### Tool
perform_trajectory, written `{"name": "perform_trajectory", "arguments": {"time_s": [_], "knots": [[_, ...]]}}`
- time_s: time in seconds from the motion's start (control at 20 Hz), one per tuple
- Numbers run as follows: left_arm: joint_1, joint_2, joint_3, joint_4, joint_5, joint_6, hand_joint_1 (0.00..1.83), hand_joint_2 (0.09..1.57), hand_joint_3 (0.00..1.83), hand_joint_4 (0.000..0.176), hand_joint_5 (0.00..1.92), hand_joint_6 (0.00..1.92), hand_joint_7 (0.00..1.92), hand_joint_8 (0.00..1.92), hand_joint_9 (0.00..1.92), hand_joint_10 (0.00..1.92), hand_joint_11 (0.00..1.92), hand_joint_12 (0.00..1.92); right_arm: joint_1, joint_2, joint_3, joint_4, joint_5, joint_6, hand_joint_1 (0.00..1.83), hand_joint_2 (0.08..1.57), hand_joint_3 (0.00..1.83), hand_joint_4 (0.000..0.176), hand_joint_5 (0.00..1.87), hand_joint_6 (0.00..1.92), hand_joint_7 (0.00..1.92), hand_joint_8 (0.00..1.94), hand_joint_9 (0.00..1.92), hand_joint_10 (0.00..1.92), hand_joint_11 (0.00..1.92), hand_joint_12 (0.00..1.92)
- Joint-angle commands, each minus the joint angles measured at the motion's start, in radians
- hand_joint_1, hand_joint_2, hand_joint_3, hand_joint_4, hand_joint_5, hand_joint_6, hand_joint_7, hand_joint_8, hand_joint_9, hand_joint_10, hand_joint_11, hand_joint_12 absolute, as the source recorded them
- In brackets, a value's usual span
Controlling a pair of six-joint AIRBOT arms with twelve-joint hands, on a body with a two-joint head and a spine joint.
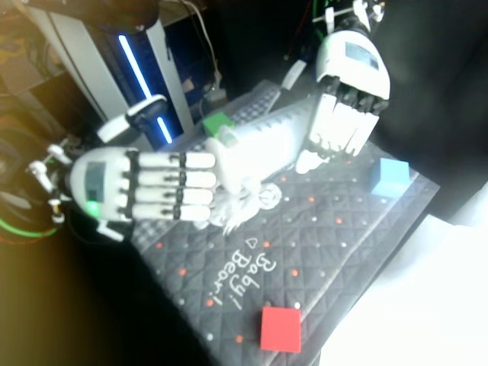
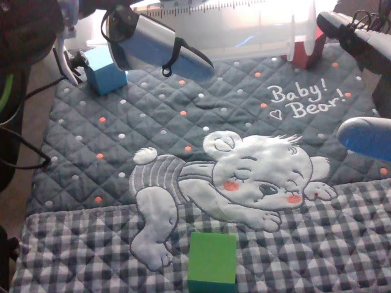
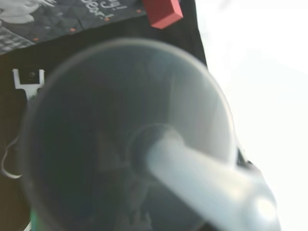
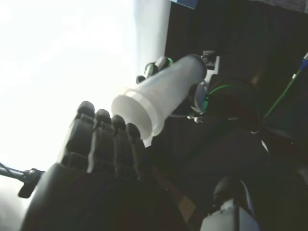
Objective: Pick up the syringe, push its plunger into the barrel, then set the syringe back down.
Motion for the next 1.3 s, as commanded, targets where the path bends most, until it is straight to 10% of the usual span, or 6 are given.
{"name": "perform_trajectory", "arguments": {"time_s": [0.0,0.35,1.25], "knots": [[-0.008,0.005,-0.004,-0.048,-0.098,-0.012,1.59,1.21,0.00,0.000,0.96,1.92,1.48,1.92,1.52,1.92,1.47,1.92,0.009,0.013,0.002,0.016,0.122,0.007,0.00,0.87,0.01,0.000,0.02,0.01,0.00,0.00,0.00,0.00,0.00,0.00],[0.004,0.007,-0.002,0.029,-0.060,-0.060,1.56,1.24,0.00,0.000,1.45,1.92,1.62,1.92,1.70,1.92,1.72,1.92,0.010,0.075,-0.001,0.016,0.123,-0.017,0.00,0.78,0.00,0.000,0.01,0.00,0.00,0.00,0.00,0.00,0.00,0.00],[0.063,-0.072,0.058,0.189,0.061,-0.144,1.46,1.20,0.00,0.000,1.33,1.92,1.48,1.92,1.54,1.92,1.47,1.92,0.060,0.075,-0.001,0.011,0.129,-0.046,0.00,0.82,0.01,0.000,0.00,0.00,0.00,0.00,0.00,0.00,0.00,0.00]]}}
